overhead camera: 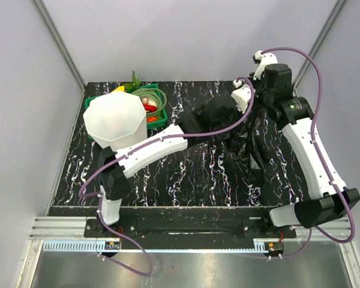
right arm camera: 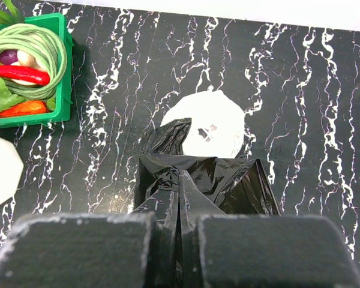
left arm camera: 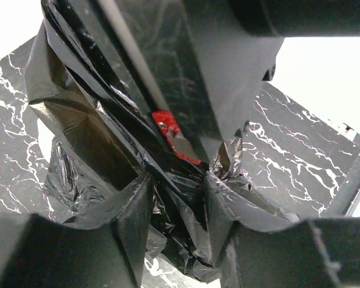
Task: Put the trash bags into the trash bin
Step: Unfold the trash bag at the center of the board.
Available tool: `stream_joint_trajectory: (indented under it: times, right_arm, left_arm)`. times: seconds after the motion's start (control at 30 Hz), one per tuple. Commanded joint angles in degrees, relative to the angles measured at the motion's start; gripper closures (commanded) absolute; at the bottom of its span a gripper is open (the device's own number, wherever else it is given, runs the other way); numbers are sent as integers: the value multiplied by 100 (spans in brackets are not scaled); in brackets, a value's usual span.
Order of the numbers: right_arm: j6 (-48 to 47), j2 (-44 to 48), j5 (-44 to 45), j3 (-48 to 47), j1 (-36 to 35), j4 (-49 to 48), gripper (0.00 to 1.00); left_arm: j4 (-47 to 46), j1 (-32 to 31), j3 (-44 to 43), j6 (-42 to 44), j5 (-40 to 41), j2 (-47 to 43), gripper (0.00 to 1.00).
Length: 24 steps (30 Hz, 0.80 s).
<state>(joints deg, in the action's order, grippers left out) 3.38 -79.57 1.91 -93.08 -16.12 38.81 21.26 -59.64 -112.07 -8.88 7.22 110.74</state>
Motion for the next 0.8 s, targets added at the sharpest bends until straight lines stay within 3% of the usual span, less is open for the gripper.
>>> stream_joint_trajectory:
  times: [0.0,0.07,0.13,0.17,0.33,0.4,0.47,0.5,0.6,0.77]
  right_arm:
    - [-4,108,-112,-141,-84,-137,100]
    - [5,143,-147,-132,-84,-145,100]
    - [-12,187,-165,-123,-84,-145,100]
    - [-39,205,-156,-123,-76,-145,100]
    - [-311,197,72,-342,-84,30,98]
    - [-546,161,143,-483,-84,179,81]
    - [-732,170,73,-580,-84,311,44]
    - [-794,205,64,-597,-84,373,30]
    - [-979,407,-173,-510,-84,470,17]
    - [-1173,627,-1709,-308,-84,1005,14]
  left_arm:
    - [-333,-4,-96,308,8,0,62]
    - [-341,13,-52,326,-72,18,74]
    - [-324,22,-8,370,-142,35,95]
    - [-298,31,1,396,-151,44,100]
    - [-201,180,185,633,-151,-192,100]
    - [-183,338,352,730,-168,-411,100]
    - [-192,522,545,818,-204,-666,100]
    - [-192,619,642,844,-247,-781,100]
    - [-192,865,844,1099,-274,-1106,100]
    - [-210,1103,1038,1301,-441,-1441,100]
